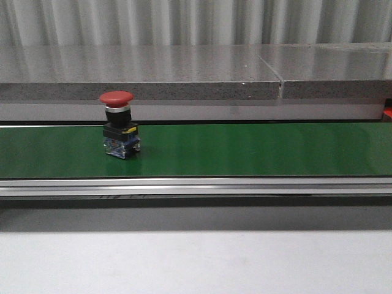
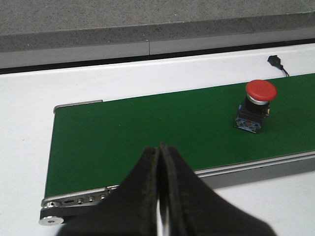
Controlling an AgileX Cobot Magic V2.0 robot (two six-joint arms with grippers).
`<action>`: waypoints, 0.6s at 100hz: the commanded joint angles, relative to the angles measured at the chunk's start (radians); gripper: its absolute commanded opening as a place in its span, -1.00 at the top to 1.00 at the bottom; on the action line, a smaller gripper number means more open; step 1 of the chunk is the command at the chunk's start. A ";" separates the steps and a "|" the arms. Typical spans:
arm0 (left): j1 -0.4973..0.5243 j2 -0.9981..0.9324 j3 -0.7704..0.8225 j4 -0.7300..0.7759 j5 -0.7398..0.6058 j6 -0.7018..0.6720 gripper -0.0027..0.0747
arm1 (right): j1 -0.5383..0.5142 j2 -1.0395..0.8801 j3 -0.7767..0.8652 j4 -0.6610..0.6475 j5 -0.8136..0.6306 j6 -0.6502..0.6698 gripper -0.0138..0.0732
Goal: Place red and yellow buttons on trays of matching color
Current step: 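Lower the yellow button into the yellow tray and open the right gripper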
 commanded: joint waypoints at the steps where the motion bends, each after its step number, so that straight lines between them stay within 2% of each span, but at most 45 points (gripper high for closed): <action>1: -0.006 0.005 -0.026 -0.016 -0.066 -0.011 0.99 | -0.079 -0.035 -0.002 -0.007 -0.059 0.041 0.52; 31: -0.006 0.005 -0.026 -0.016 -0.068 -0.011 0.99 | -0.240 -0.018 0.107 -0.012 -0.195 0.063 0.52; 60: -0.006 0.005 -0.026 -0.016 -0.068 -0.011 0.99 | -0.264 0.089 0.126 -0.012 -0.243 0.098 0.52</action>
